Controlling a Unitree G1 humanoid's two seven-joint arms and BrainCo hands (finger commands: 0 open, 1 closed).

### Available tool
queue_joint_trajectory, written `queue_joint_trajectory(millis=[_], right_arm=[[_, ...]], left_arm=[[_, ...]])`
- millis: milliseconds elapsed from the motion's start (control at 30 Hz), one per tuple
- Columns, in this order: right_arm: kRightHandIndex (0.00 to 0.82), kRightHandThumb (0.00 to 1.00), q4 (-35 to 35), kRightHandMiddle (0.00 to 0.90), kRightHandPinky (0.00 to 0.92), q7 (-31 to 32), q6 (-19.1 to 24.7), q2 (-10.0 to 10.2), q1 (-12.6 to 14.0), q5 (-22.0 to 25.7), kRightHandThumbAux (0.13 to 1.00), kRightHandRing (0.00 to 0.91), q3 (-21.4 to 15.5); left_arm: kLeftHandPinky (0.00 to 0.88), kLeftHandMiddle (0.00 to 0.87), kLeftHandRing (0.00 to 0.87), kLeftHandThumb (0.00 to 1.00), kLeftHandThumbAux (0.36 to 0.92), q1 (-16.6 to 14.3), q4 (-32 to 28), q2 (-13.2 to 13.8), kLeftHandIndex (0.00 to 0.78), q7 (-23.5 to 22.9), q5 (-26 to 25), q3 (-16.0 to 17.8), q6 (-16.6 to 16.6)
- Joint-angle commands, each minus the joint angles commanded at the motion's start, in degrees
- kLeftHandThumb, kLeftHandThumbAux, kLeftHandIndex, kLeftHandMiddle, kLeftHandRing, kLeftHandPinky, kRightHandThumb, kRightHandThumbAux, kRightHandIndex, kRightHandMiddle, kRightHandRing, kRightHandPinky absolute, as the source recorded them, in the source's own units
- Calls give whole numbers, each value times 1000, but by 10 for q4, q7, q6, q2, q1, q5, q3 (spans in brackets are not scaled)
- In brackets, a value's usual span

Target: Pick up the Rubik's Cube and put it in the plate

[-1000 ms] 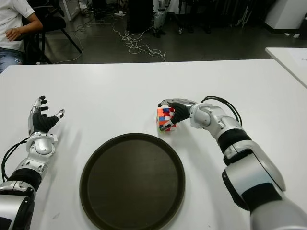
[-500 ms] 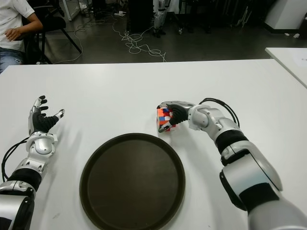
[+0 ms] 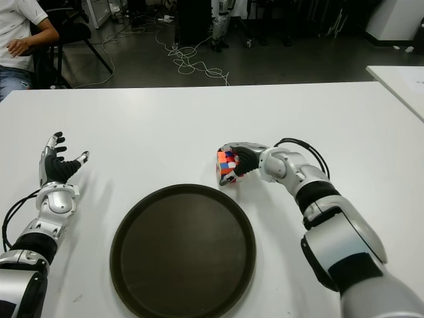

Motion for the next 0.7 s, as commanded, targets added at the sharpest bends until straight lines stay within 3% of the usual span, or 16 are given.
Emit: queue_joint_trajectory(millis=[233,600,700], right_arm=[[0,0,2,3,0,2,-1,0,-2,-3,521,0,4],[0,0,22,15,3,-7,29,6,-9,-22,540,0,23],[0,0,20,17,5,-2,32,-1,-7,-24,545,2,25]], left_arm=[[191,170,172,268,760,-1,-1,0,107,1,1,0,10],[200,173,179,263,750,0,-3,-1,110,1,-1,2,9],[211,178,185,264,753,0,-3,-1,115,2,-1,2,8]])
